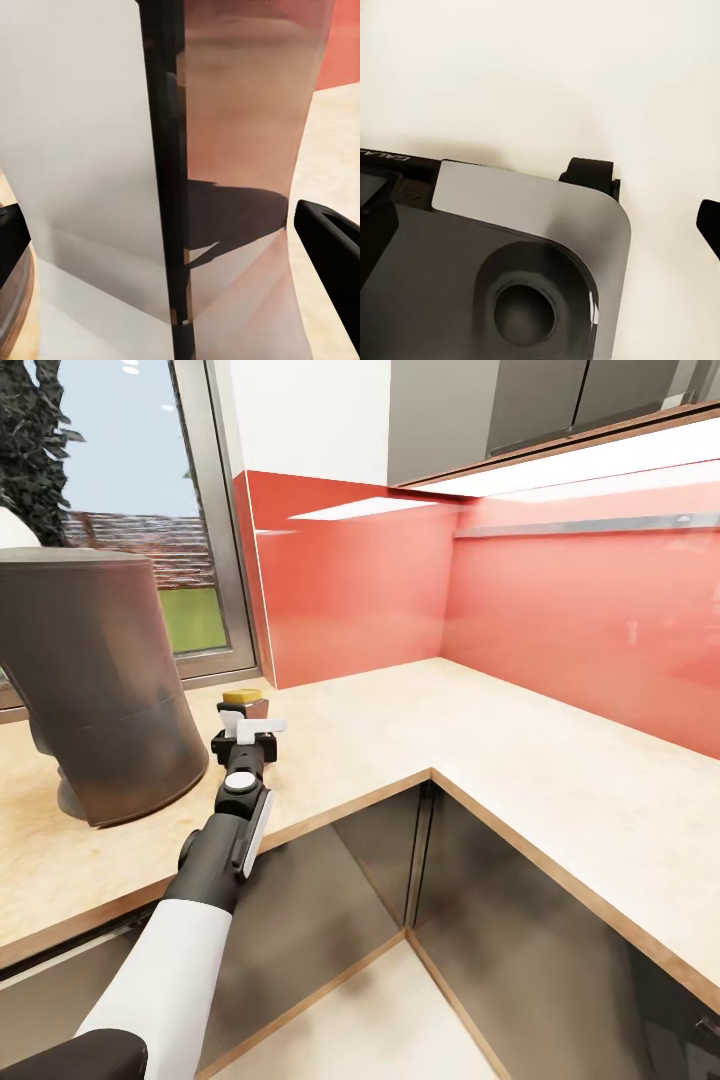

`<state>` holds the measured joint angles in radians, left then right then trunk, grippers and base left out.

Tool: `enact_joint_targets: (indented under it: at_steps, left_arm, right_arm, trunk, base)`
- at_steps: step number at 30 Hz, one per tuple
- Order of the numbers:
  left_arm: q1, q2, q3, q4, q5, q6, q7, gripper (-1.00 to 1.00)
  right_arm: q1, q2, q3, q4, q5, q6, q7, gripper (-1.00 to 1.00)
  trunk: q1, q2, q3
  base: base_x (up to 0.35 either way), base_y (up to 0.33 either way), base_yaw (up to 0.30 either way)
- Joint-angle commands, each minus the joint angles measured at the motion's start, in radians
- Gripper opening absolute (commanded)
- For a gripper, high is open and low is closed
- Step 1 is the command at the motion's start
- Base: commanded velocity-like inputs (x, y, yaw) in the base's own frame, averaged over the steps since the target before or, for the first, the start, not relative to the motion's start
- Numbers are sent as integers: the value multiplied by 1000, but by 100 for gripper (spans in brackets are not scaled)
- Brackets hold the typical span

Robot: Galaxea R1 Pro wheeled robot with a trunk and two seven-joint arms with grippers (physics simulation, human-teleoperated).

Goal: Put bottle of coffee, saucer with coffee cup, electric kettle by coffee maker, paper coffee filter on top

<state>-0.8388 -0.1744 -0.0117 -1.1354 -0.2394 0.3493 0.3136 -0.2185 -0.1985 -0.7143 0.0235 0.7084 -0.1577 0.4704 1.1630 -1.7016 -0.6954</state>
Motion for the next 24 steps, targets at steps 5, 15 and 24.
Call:
enact_joint_targets:
  at_steps: [5, 15, 24]
  left_arm:
    - [0, 0, 1, 10, -3, 9, 2, -100]
    - [0, 0, 1, 9, -1, 10, 2, 100]
    - [0, 0, 1, 8, 0, 10, 2, 100]
  right_arm:
    - [-1, -1, -7, 2, 10, -5, 1, 100]
    - [-1, -1, -8, 2, 10, -5, 1, 100]
    - [-1, -1, -8, 2, 10, -5, 1, 100]
  trunk:
    - [0, 0, -1]
    - [0, 0, -1]
    - [0, 0, -1]
  base:
    - [0, 0, 0]
    - [0, 0, 0]
    - [0, 0, 0]
